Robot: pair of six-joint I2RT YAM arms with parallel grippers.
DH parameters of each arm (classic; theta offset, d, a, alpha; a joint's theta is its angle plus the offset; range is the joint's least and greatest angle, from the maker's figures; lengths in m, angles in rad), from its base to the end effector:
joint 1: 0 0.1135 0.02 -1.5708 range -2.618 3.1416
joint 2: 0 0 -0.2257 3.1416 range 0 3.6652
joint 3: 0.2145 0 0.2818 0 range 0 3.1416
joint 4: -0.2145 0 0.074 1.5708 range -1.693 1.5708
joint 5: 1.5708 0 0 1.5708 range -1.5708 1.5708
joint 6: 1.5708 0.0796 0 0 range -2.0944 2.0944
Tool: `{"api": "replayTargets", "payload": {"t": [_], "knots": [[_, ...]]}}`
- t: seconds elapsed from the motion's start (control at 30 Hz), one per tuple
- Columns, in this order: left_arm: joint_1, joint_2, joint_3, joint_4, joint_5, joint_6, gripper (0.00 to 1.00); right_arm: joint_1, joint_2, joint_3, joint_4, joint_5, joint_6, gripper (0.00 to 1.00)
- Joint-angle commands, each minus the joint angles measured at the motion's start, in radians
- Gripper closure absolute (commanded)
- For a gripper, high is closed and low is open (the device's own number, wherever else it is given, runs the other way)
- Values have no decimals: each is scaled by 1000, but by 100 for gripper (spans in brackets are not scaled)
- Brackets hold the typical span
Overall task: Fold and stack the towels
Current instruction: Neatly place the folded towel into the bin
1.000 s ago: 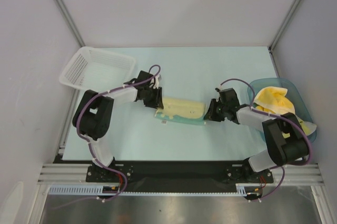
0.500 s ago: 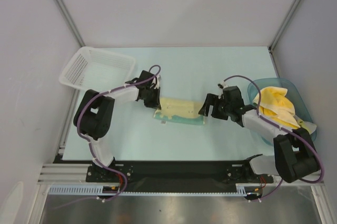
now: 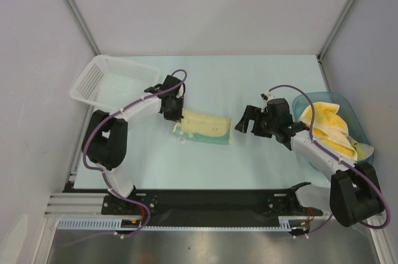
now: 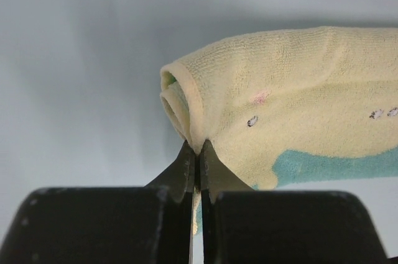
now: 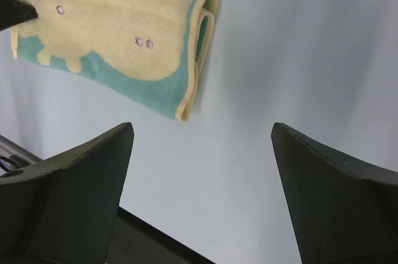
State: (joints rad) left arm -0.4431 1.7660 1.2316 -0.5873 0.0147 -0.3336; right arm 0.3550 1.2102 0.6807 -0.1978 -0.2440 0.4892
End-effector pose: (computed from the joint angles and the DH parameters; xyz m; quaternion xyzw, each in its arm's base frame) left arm 0.3590 -0.1717 0.1079 0.0550 0.9733 -0.0909 0.2034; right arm 0.2946 0.1297 0.1368 0.0110 0.9069 0.2677 0.3252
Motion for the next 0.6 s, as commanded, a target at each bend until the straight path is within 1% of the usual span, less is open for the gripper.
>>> {"api": "replayTargets", "payload": {"t": [0.0, 0.13, 0.17, 0.27, 0.37, 0.4, 0.47, 0.5, 0.57], "knots": [[-5, -31, 69, -71, -110, 28, 100, -2, -14, 34, -2, -1, -1, 0], [-6, -16, 121, -123, -183, 57, 100, -4, -15, 34, 3, -5, -3, 1], [-6, -7, 135, -135, -226, 67, 100, -4, -17, 34, 3, -6, -1, 1], [-6, 7, 196, -209, -277, 114, 100, -2, -15, 34, 6, -6, -3, 1], [-5, 39, 284, -287, -363, 154, 100, -4, -15, 37, 8, -6, -11, 1], [-5, 56, 328, -302, -413, 165, 100, -5, -14, 39, 8, -5, -12, 0], [3, 75, 374, -350, -456, 197, 100, -7, -11, 40, 9, -3, -18, 1], [7, 98, 425, -367, -496, 202, 100, -11, -6, 42, 9, -3, -20, 1], [27, 119, 471, -400, -521, 223, 100, -14, 2, 43, 15, -6, -23, 0]]}}
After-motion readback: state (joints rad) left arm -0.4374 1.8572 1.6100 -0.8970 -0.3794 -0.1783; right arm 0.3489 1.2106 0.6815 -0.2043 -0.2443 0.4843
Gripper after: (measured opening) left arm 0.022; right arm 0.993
